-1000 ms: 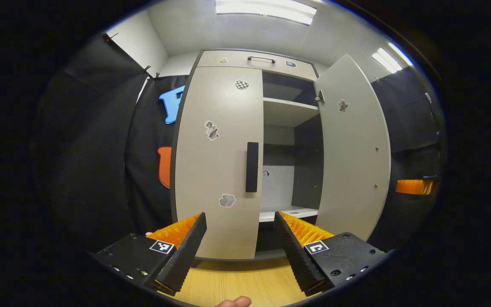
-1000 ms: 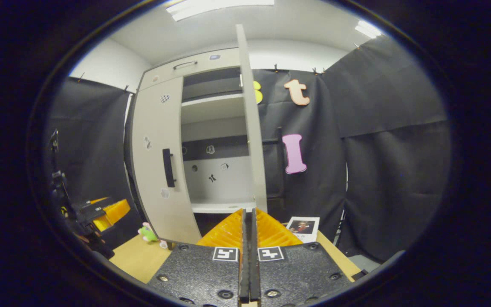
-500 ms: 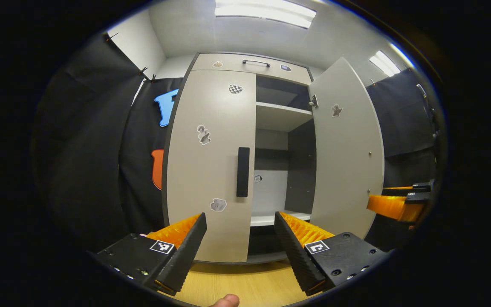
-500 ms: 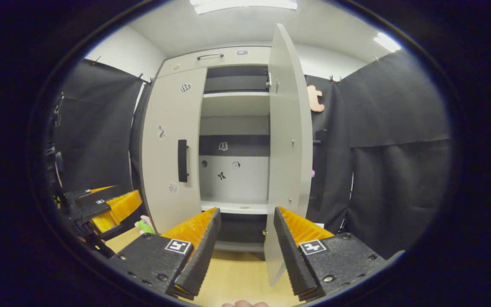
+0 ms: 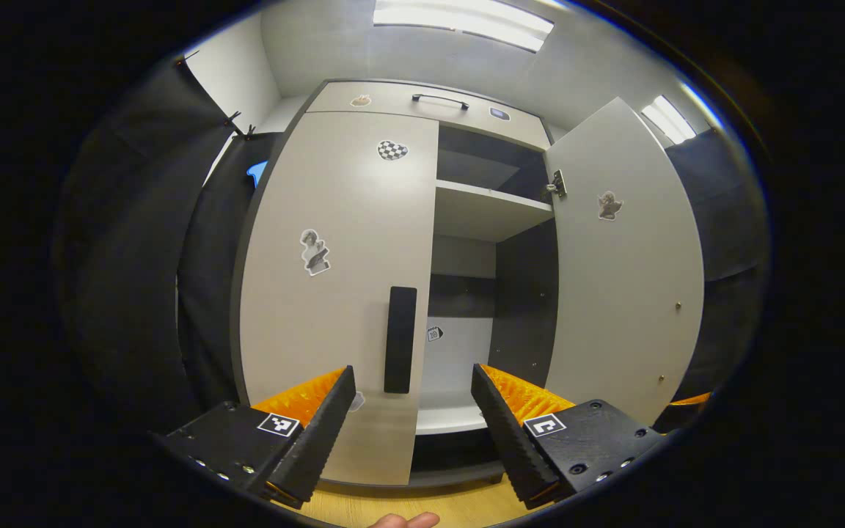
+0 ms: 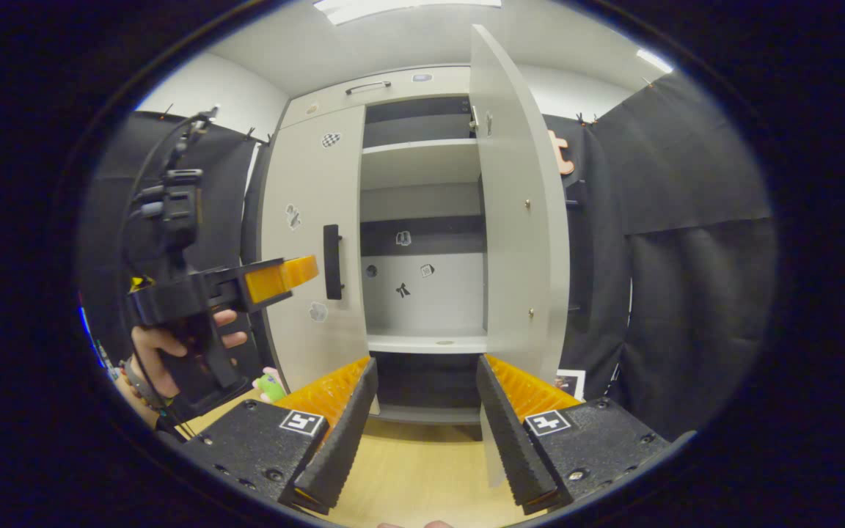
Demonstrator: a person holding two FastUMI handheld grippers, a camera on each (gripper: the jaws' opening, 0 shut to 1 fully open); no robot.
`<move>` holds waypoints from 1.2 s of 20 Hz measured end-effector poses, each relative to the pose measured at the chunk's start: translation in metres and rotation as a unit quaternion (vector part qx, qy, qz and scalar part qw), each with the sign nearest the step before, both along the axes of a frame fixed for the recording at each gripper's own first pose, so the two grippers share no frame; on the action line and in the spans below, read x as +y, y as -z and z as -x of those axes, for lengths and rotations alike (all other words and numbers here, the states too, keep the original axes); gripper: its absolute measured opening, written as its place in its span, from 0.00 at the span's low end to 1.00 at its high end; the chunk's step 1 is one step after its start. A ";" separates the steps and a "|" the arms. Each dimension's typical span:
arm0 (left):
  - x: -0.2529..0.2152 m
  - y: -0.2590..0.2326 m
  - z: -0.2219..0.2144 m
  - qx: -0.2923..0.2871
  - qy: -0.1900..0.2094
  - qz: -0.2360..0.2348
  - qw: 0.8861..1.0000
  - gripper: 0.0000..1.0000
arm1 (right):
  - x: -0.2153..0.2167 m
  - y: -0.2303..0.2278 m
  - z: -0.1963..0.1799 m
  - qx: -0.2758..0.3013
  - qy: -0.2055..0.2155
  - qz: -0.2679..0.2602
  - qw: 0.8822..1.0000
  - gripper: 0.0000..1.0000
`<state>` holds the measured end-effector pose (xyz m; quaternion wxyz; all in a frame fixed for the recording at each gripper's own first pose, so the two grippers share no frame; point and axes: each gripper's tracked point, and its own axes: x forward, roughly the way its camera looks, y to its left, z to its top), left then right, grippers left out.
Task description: Open the right door of the double-door shoe cabinet with the right hand, and open the left door with the left hand.
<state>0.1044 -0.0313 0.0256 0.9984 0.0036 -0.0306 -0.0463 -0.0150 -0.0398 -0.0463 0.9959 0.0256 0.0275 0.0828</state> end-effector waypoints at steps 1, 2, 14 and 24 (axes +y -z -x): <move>-0.002 0.003 -0.012 0.004 -0.007 -0.001 1.000 0.95 | -0.001 0.000 0.000 -0.002 -0.002 -0.003 1.000 0.85; -0.005 0.009 -0.026 0.013 -0.008 -0.001 1.000 0.95 | -0.003 0.003 0.001 0.000 -0.002 -0.003 1.000 0.83; 0.004 0.030 -0.103 0.050 -0.036 -0.018 0.998 0.95 | -0.034 0.016 -0.005 0.006 0.022 0.022 0.999 0.85; 0.010 0.028 -0.103 0.045 -0.048 -0.021 0.998 0.91 | -0.021 0.021 -0.021 0.009 0.009 0.032 0.999 0.85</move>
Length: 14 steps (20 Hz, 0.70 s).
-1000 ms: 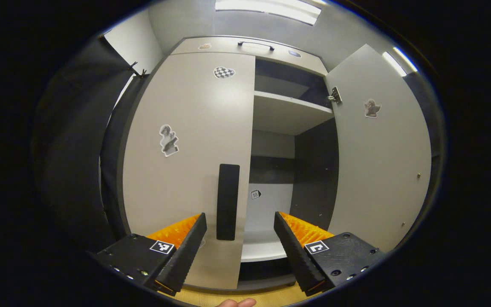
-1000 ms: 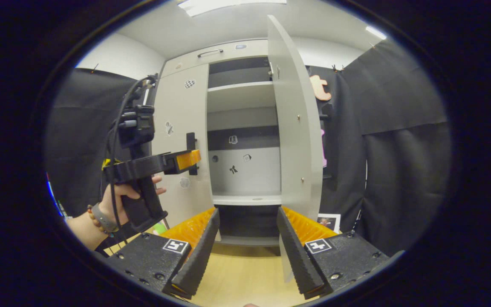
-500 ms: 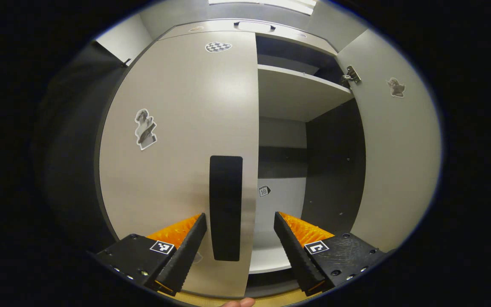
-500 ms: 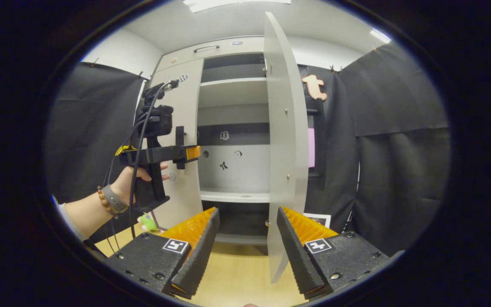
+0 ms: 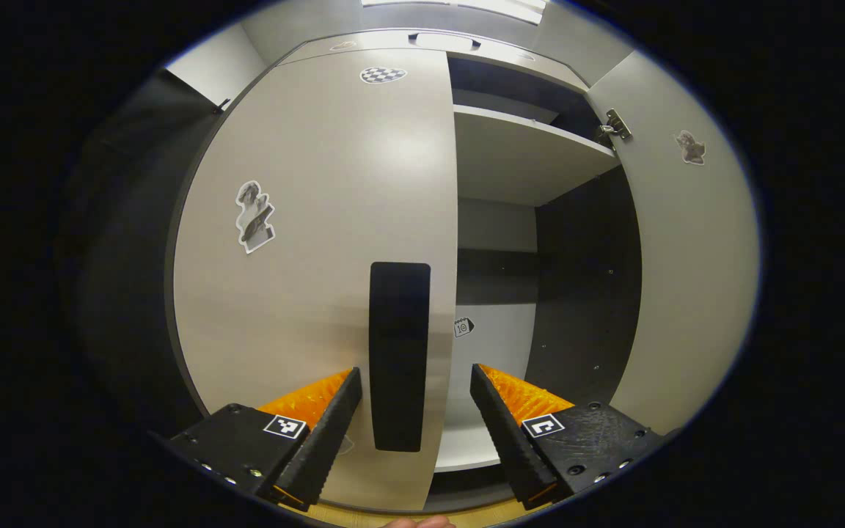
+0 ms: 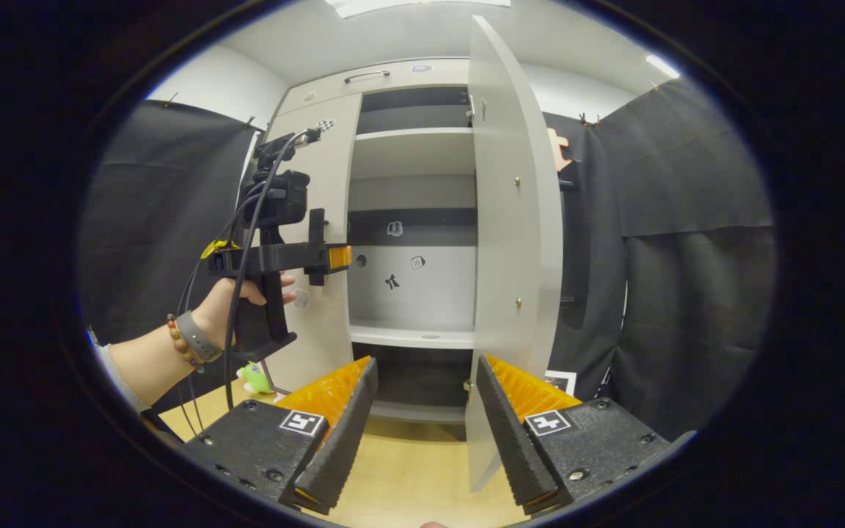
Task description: Open the right door of the double-door shoe cabinet with the right hand, and open the left door with the left hand.
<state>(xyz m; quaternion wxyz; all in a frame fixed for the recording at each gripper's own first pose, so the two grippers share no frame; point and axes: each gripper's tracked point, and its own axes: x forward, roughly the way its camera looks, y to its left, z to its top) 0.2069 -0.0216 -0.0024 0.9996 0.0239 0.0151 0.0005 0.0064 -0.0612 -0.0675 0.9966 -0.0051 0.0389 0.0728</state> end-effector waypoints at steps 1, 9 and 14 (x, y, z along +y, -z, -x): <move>0.002 0.000 0.000 -0.001 -0.001 0.000 1.000 0.87 | 0.000 0.001 0.000 0.000 0.000 0.000 1.000 0.85; 0.008 0.006 0.000 0.005 0.010 0.018 1.000 0.17 | -0.019 -0.014 0.007 -0.033 0.031 -0.028 0.999 0.85; 0.008 0.004 0.012 0.012 0.029 0.012 0.999 0.05 | -0.037 -0.009 0.005 -0.016 0.066 -0.066 0.996 0.79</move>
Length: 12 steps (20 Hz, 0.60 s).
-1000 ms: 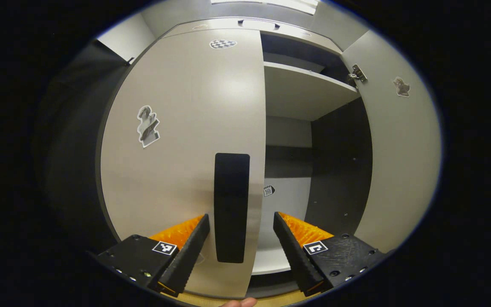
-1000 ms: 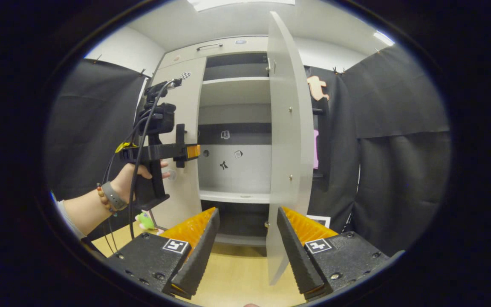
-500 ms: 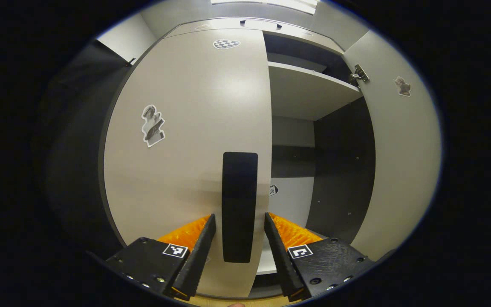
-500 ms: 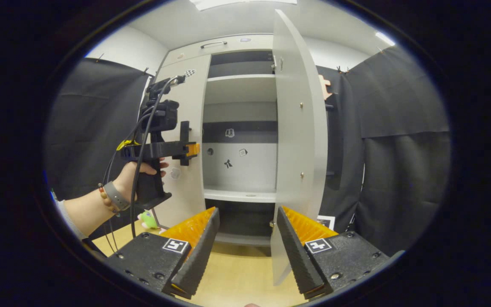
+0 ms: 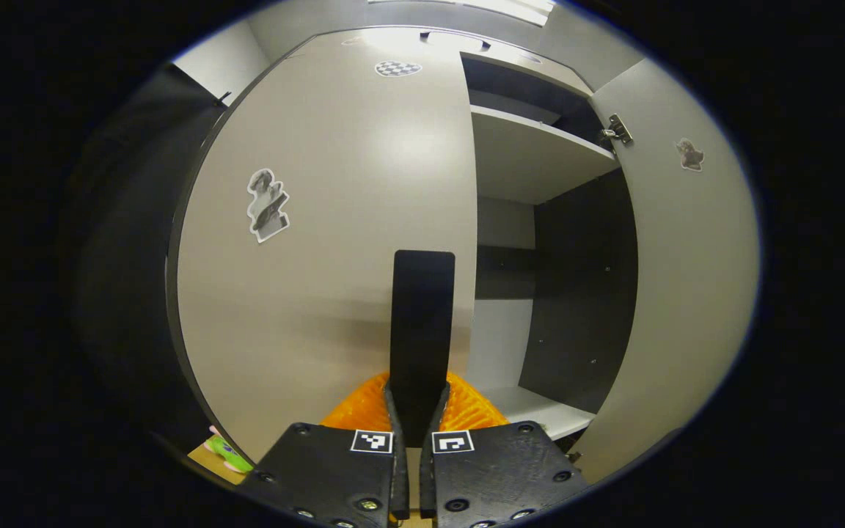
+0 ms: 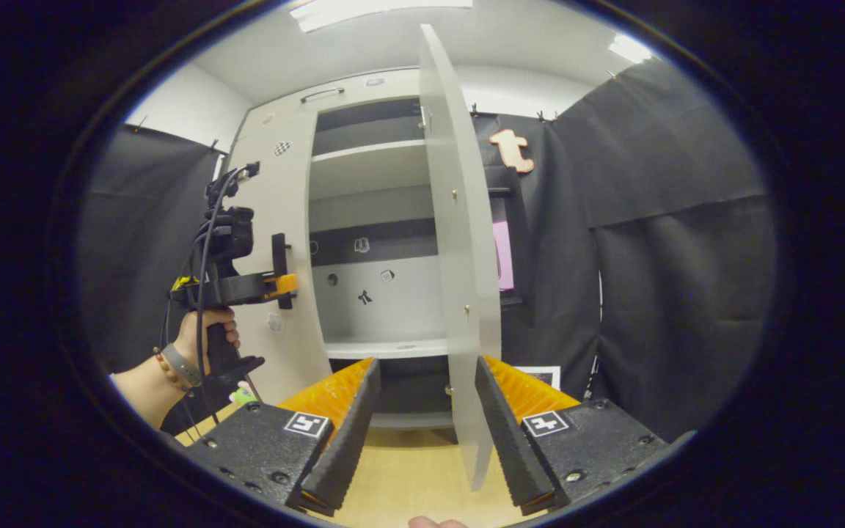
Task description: Open the right door of the double-door shoe cabinet with the right hand, and open the left door with the left hand.
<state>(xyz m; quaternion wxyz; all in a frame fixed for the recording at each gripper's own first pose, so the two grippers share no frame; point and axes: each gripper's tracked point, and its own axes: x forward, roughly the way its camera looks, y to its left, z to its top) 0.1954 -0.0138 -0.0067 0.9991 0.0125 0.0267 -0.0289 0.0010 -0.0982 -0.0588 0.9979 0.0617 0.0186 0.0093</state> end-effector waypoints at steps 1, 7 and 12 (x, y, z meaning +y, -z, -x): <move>-0.001 0.000 0.006 0.001 0.004 0.002 1.000 0.06 | -0.005 0.000 0.000 0.002 0.013 0.003 1.000 0.81; 0.008 -0.008 0.045 -0.002 0.019 -0.015 1.000 0.05 | 0.000 -0.015 0.010 -0.029 0.030 0.048 0.998 0.83; 0.031 -0.013 0.089 0.001 0.030 -0.011 0.999 0.05 | 0.023 -0.020 0.021 -0.053 0.024 0.099 0.993 0.83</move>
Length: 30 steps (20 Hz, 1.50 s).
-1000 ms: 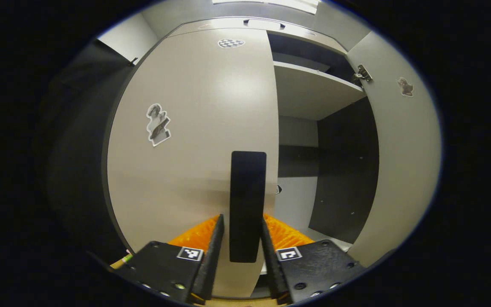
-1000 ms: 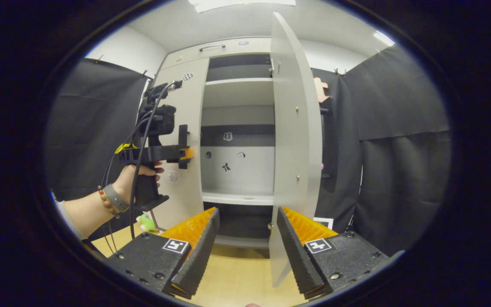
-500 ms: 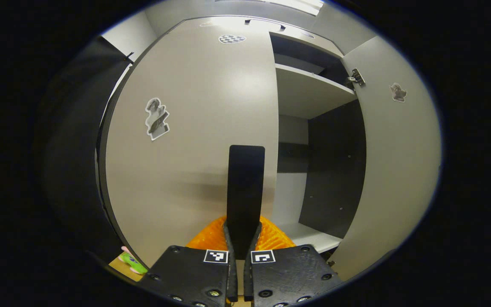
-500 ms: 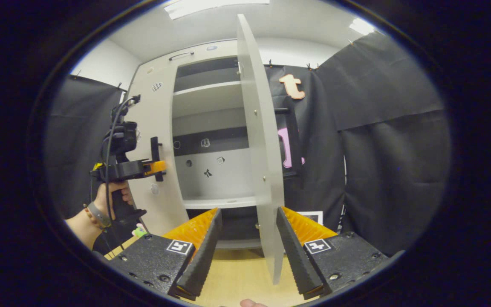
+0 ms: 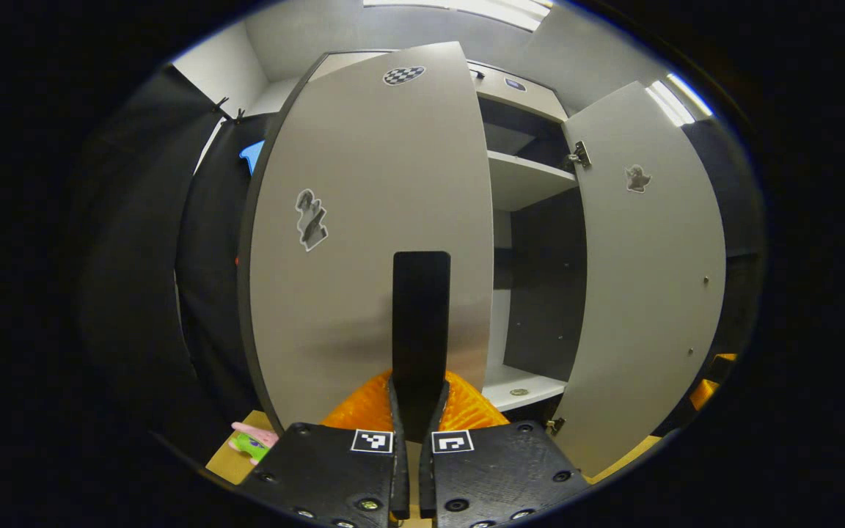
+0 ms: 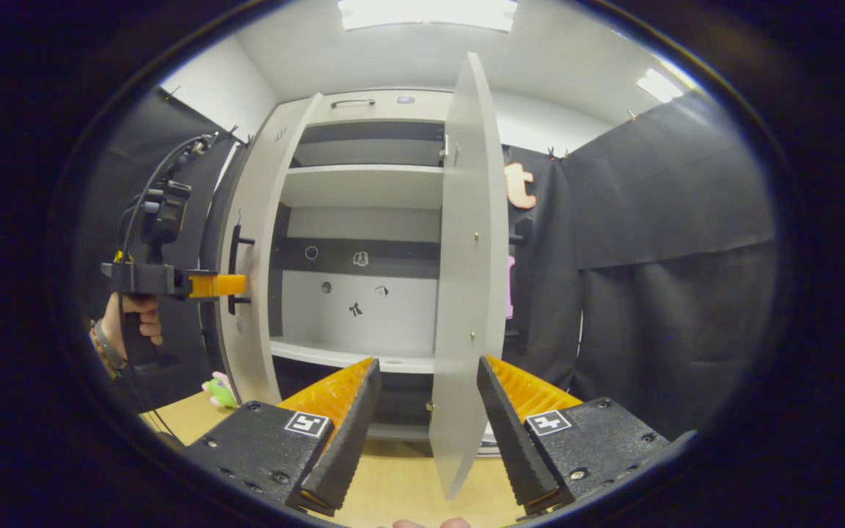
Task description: Open the right door of the double-door shoe cabinet with the right hand, and open the left door with the left hand.
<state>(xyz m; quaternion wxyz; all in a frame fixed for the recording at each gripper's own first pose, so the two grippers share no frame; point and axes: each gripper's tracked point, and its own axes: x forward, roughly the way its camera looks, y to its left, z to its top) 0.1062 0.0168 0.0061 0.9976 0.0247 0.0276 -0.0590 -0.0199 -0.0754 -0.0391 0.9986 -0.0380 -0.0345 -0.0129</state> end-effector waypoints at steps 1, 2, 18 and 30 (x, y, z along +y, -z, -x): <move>0.008 -0.003 0.010 -0.004 -0.002 -0.003 1.000 0.05 | 0.005 0.000 0.001 0.001 -0.003 0.006 1.000 0.83; 0.017 -0.005 0.019 -0.009 -0.007 -0.003 1.000 0.05 | 0.009 0.002 0.001 0.001 -0.007 0.010 1.000 0.83; 0.157 -0.020 0.070 -0.034 -0.097 -0.011 0.995 0.03 | 0.036 0.007 -0.019 0.001 -0.011 -0.001 1.000 0.83; 0.179 -0.033 0.117 -0.075 -0.073 -0.011 0.994 0.00 | 0.038 0.014 -0.029 0.015 0.001 -0.001 1.000 0.83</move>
